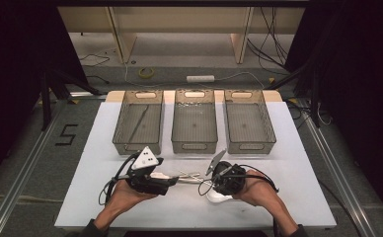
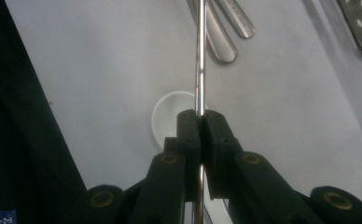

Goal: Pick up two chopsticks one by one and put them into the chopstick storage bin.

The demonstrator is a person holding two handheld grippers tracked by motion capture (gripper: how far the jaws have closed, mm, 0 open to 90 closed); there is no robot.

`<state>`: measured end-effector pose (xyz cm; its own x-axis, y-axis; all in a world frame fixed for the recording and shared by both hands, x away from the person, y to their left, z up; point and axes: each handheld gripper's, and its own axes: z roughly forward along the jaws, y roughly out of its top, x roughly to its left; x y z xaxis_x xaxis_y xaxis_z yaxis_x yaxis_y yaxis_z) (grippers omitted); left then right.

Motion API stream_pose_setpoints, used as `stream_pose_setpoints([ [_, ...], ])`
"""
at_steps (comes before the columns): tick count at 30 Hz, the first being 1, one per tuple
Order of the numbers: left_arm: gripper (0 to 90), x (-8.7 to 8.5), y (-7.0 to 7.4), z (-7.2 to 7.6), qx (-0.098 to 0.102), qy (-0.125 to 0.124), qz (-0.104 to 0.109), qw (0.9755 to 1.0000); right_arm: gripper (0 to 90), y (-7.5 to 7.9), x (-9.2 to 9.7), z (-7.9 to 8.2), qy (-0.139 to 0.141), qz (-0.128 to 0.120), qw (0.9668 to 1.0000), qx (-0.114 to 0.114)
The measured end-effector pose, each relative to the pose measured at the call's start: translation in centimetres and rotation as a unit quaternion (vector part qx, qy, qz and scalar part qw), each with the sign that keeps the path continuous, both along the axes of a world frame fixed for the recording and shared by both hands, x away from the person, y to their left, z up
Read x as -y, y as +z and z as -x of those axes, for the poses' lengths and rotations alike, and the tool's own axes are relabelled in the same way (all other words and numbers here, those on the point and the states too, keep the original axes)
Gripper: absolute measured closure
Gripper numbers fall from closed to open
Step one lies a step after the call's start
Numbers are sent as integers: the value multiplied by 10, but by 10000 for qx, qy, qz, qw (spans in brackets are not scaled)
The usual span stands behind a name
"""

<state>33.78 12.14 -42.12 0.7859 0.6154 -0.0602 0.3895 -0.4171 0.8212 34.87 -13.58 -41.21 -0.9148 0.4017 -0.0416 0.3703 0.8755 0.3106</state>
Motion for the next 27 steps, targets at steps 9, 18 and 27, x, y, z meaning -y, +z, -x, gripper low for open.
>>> stream_pose_setpoints([
  [9, 179, 19, 0, -1, -89, -508, -419, 9978, 865, 3, -8, 4, 301, -19, 9995, -26],
  [18, 202, 36, -4, 0, -95, -1103, -721, 9912, 865, 7, -13, 8, 615, -47, 9981, 7],
  [27, 277, 53, -9, 3, -55, -1536, -1116, 9818, 865, 11, -16, 12, 753, -84, 9971, 1],
])
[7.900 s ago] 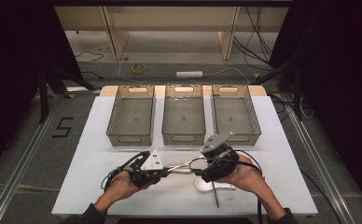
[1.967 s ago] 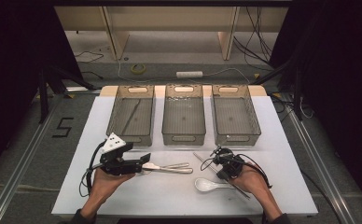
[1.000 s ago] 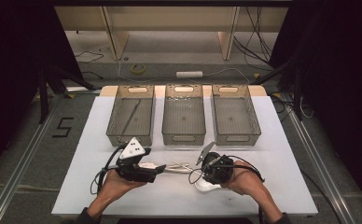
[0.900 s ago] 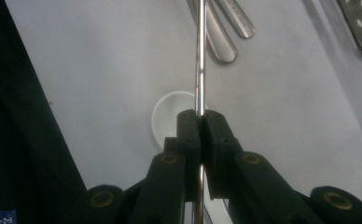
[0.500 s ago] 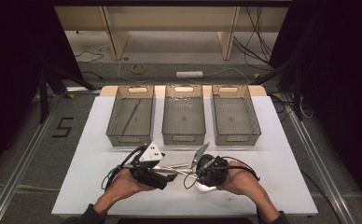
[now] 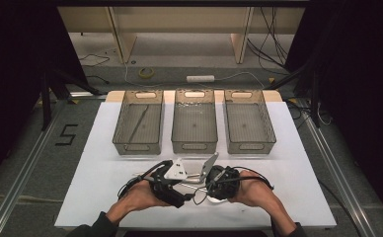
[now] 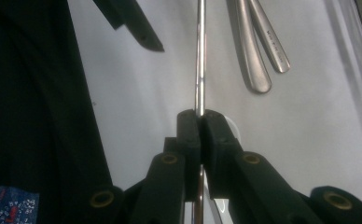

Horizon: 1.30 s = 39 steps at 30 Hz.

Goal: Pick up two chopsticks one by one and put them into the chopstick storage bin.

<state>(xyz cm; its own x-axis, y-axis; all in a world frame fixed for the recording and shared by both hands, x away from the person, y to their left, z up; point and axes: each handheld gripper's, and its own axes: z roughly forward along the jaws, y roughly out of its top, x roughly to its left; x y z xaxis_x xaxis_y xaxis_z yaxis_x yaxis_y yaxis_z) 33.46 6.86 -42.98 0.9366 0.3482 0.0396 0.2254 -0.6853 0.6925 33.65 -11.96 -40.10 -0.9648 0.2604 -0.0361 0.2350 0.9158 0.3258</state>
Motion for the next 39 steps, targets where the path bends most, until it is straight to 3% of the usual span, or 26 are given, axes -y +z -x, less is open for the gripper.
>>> stream_pose_setpoints([
  [4, 349, 3, -1, 1, 16, -134, -39, 9999, 865, 0, 0, 0, 199, 55, 9998, -3],
  [7, 397, 4, -1, 2, 24, -244, -95, 9997, 865, 0, -2, 2, 124, 38, 9999, -46],
  [12, 478, 5, -2, 4, 16, -421, -167, 9990, 865, 0, -2, 1, 379, 97, 9992, 1],
  [18, 555, 8, -3, 6, 90, -616, -269, 9977, 865, 0, -3, 2, 439, 73, 9990, -17],
  [31, 716, 9, -2, 9, 145, -780, -328, 9963, 865, 1, -3, 2, 644, 104, 9978, -65],
  [39, 782, 10, -3, 12, 116, -1003, -416, 9940, 864, 0, -3, 4, 859, 119, 9962, -52],
])
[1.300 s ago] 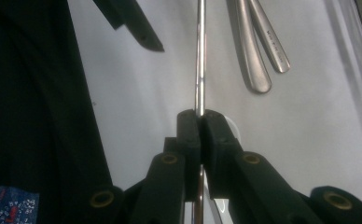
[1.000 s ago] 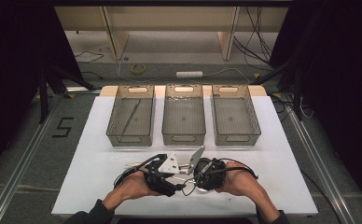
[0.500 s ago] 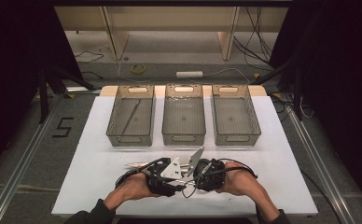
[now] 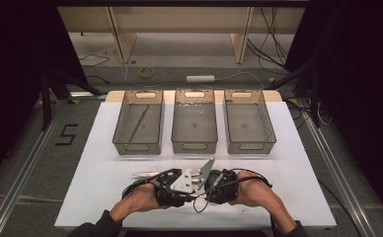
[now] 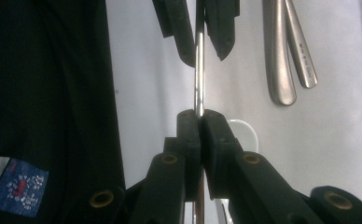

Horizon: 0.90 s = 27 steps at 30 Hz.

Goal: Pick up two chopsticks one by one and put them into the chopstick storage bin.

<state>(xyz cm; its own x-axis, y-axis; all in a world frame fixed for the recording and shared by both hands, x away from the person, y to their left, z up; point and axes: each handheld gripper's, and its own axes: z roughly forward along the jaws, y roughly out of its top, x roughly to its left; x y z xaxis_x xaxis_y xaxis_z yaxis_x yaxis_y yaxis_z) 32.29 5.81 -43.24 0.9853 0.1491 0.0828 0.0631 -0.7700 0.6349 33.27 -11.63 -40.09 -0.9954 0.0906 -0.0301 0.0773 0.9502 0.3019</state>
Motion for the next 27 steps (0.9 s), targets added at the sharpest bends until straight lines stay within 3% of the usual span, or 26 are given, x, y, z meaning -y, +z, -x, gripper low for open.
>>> stream_pose_setpoints([
  [3, 807, 0, -1, 1, -75, -127, -32, 9999, 858, -1, 0, 0, 55, 3, 10000, -26],
  [6, 850, 0, 0, 1, -220, -233, 12, 9995, 815, -2, 1, 0, -92, -91, 9999, -46],
  [9, 854, -3, 1, -1, -222, -169, 108, 9996, 782, 2, 5, -5, -307, -222, 9992, -125],
  [13, 855, -9, 0, -7, -147, 143, 79, 9998, 596, 9, 14, -12, -738, -558, 9957, -56],
  [16, 856, -13, 0, -12, -110, 434, 153, 9989, 494, 15, 22, -16, -1079, -879, 9903, -42],
  [20, 856, -20, 3, -18, -113, 882, 228, 9958, 398, 20, 31, -19, -1431, -1187, 9824, 181],
  [22, 856, -23, 4, -22, -126, 1104, 287, 9934, 373, 23, 35, -20, -1586, -1360, 9774, 325],
  [25, 856, -29, 6, -26, -145, 1454, 404, 9884, 345, 26, 40, -20, -1799, -1632, 9688, 493],
  [27, 857, -33, 8, -29, -119, 1694, 476, 9843, 337, 26, 44, -20, -1872, -1765, 9649, 534],
])
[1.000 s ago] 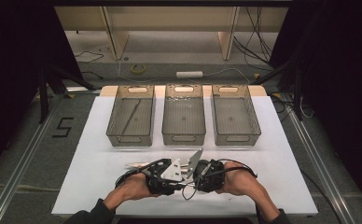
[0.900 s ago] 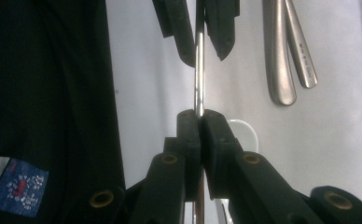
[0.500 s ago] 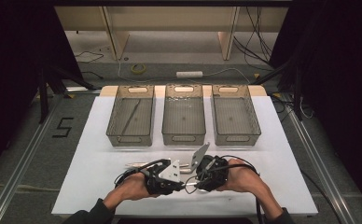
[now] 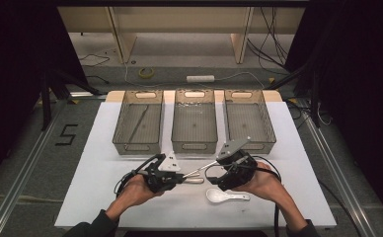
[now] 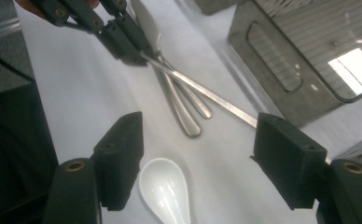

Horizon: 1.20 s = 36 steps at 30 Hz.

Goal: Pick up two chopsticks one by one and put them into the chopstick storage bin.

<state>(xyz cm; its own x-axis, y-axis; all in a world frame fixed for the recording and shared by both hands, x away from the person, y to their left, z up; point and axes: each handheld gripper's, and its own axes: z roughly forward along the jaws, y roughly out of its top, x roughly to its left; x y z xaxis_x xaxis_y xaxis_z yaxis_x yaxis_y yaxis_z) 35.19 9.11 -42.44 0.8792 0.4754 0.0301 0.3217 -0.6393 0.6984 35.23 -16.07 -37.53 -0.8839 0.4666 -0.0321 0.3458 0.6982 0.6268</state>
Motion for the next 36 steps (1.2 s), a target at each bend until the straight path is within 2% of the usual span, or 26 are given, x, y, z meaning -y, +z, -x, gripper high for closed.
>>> stream_pose_setpoints([
  [6, 857, -14, 7, -8, 106, 583, 232, 9980, 313, -9, 15, 2, -262, -208, 9994, -57],
  [12, 857, -29, 10, -20, 60, 1011, 457, 9938, 289, -23, 31, 3, -546, -481, 9973, -87],
  [14, 857, -36, 9, -25, 5, 1148, 531, 9920, 276, -28, 35, 4, -580, -490, 9969, -192],
  [23, 858, -66, 17, -46, 112, 1837, 787, 9798, 245, -46, 43, 10, -686, -496, 9957, -365],
  [27, 858, -76, 23, -54, 150, 2037, 866, 9751, 243, -51, 45, 12, -702, -461, 9956, -418],
  [31, 858, -83, 30, -63, 169, 2237, 1028, 9691, 244, -53, 47, 14, -721, -459, 9954, -441],
  [32, 858, -84, 32, -65, 183, 2266, 1032, 9683, 244, -53, 47, 14, -705, -448, 9955, -440],
  [36, 857, -91, 36, -78, 217, 2521, 1131, 9608, 244, -55, 46, 18, -695, -429, 9958, -423],
])
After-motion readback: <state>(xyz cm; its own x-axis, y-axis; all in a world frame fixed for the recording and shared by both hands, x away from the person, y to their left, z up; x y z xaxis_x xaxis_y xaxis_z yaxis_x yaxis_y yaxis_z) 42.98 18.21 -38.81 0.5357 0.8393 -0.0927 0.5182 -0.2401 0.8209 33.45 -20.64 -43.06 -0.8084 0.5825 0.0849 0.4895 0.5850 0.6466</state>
